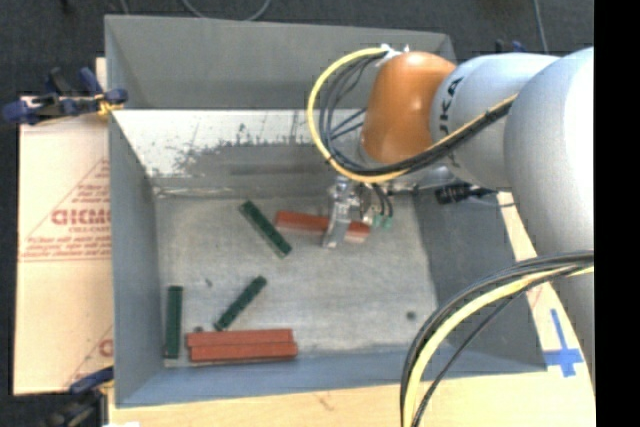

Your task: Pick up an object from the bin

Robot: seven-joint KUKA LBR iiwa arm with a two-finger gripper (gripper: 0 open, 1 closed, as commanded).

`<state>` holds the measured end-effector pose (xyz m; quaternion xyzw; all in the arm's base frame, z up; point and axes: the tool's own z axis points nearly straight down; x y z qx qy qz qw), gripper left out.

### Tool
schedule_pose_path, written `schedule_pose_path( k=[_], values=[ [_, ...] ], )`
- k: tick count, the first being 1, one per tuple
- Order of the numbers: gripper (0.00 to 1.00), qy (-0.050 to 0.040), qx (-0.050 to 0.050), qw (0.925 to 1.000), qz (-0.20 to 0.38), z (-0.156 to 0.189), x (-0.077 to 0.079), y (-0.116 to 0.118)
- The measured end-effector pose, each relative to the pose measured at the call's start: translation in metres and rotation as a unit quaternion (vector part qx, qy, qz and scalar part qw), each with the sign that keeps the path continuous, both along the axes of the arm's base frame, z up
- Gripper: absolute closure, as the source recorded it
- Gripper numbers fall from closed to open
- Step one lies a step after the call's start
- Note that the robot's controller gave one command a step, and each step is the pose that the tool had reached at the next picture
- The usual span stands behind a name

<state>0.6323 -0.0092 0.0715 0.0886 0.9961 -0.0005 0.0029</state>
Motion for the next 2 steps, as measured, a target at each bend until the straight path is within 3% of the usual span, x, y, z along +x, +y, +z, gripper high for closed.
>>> schedule_pose_path(
  k=[1,2],
  values=[
    [1.0,-0.0017,-0.003,0.9745,0.224,0.063,0.011,-0.065],
    [1.0,-0.0038,-0.003,0.9756,0.22,0.176,0.007,-0.055]
  ],
)
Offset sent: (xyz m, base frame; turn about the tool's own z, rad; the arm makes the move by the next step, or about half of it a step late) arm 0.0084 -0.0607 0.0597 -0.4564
